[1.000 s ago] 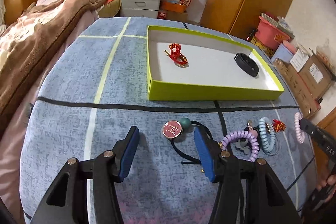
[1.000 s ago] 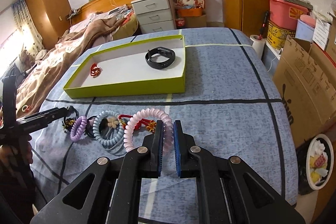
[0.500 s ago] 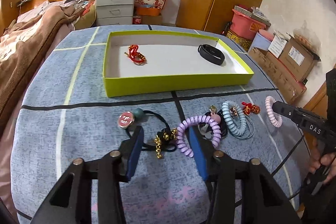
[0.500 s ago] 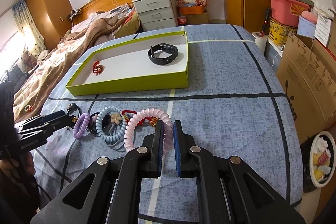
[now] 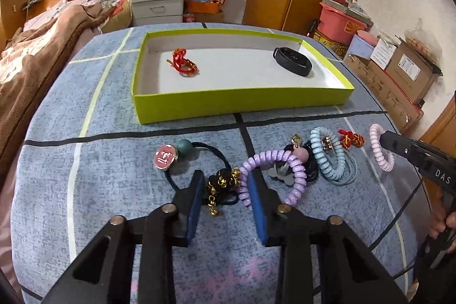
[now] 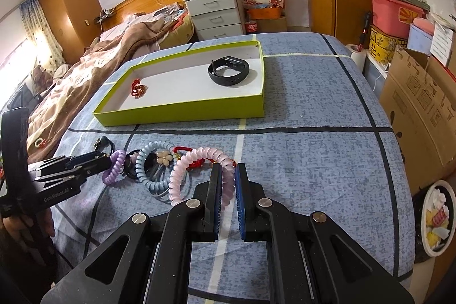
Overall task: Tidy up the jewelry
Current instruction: 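Lower the left tool onto the black gold-beaded hair tie and grasp it, then carry both items over the green box while the left tool opens, releasing the beaded tie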
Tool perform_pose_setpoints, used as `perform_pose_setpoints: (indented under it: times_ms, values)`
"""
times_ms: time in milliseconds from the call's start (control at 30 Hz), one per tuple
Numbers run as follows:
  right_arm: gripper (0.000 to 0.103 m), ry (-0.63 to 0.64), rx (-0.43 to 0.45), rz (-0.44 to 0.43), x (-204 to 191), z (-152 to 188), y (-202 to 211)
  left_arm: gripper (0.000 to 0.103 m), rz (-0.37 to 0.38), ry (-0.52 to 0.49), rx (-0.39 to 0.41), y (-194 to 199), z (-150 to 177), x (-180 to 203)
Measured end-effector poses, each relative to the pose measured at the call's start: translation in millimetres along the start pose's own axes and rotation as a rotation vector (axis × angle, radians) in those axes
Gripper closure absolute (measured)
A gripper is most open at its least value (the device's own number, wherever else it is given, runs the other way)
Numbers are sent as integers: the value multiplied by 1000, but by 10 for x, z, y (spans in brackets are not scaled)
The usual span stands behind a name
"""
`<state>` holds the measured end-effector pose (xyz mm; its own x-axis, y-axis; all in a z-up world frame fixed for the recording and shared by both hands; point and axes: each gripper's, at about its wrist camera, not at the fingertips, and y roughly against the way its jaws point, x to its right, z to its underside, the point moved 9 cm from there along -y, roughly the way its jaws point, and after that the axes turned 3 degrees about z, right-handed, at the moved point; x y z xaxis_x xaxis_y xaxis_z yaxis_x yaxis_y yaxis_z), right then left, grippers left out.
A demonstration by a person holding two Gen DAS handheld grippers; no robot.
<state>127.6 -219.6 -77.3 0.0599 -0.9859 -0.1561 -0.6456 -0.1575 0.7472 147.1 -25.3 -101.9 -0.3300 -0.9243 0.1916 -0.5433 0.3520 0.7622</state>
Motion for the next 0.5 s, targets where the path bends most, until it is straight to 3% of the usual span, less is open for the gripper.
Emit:
perform_pose_setpoints:
  times_ms: [500]
  values:
    - [93, 4, 12, -1, -81, 24, 64, 79, -6, 37, 59, 169, -35, -52]
